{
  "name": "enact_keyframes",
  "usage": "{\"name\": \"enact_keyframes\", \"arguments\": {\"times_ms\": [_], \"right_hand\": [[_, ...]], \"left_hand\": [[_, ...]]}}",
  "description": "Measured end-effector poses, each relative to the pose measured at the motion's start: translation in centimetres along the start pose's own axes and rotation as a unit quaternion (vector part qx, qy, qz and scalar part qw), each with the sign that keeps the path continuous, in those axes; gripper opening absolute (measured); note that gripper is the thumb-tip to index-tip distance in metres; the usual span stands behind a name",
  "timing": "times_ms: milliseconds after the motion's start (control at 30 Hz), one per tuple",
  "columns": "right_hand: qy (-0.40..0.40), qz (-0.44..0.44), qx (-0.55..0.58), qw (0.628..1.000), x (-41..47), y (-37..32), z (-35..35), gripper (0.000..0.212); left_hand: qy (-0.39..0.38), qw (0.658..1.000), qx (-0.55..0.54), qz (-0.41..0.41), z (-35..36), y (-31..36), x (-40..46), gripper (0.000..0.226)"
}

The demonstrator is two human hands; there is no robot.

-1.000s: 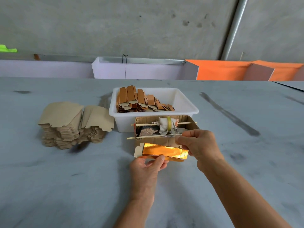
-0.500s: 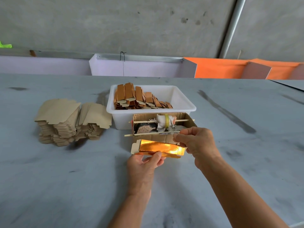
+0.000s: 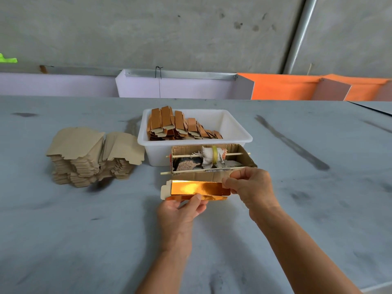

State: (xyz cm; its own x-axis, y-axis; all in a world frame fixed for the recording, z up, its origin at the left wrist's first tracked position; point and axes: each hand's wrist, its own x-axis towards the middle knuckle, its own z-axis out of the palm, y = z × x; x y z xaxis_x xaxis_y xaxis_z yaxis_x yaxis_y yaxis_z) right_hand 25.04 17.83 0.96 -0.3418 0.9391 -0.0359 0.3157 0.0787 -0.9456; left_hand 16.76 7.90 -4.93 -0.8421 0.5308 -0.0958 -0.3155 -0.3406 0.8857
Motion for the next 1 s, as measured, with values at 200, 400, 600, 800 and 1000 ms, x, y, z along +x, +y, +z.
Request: {"name": "enact_keyframes", "arguments": {"times_ms": [200, 400, 600, 800, 1000], "right_hand": [[0.035, -0.053, -0.025, 0.998, -0.2, 1.1, 0.8, 0.022], [0.058, -0.079, -0.039, 0.994, 0.0, 1.9, 1.0, 0.018], [0.063, -0.089, -0.03, 0.994, 0.4, 2.4, 1.1, 0.016], [0.052, -0.088, -0.005, 0.995, 0.6, 3.8, 1.2, 0.015], [0.01, -0.118, 0.061, 0.991, 0.1, 3.6, 0.6, 0.02]], "left_hand": [[0.02, 1.0, -0.021, 0.0, -0.1, -0.2, 0.1, 0.014], [0.028, 1.0, -0.011, 0.01, 0.0, -0.3, 0.2, 0.012], [0.025, 1.0, -0.003, 0.017, 0.2, -0.2, 0.1, 0.016], [0.026, 0.999, -0.001, 0.02, 0.3, 0.0, 0.0, 0.018], [0.025, 0.999, -0.003, 0.023, 0.4, 0.1, 0.0, 0.021]]}}
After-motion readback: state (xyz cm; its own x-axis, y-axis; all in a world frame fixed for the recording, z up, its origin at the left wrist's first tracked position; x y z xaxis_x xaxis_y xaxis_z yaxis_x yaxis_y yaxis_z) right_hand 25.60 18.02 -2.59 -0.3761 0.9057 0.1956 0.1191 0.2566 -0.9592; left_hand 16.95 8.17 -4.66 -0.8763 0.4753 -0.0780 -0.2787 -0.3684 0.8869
